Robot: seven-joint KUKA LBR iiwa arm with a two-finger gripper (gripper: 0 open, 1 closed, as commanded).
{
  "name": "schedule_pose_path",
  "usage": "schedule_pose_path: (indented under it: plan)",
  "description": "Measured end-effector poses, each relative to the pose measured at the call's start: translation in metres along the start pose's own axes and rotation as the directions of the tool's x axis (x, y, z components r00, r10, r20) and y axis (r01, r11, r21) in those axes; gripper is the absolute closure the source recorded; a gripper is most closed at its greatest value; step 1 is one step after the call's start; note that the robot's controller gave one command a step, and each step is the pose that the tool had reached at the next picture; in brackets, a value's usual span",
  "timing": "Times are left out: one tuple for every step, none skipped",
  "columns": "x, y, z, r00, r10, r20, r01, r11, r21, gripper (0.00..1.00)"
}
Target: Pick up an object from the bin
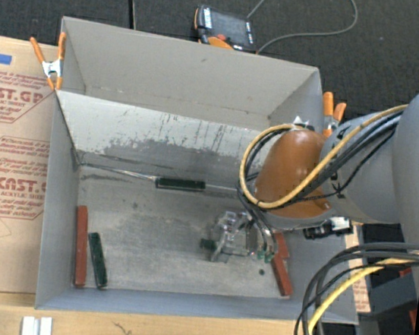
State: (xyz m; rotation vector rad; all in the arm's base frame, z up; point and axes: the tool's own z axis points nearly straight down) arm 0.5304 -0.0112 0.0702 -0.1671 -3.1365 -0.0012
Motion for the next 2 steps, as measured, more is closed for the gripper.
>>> schedule_pose_path:
  plan:
    - [-0.028,0.009,-0.158,1.0,0.002,0.013,-0.002,1.0,-0.001,1.0]
    - [-0.032,0.036,-0.152,0.963,-0.269,0.004,0.269,0.963,0.0,1.0]
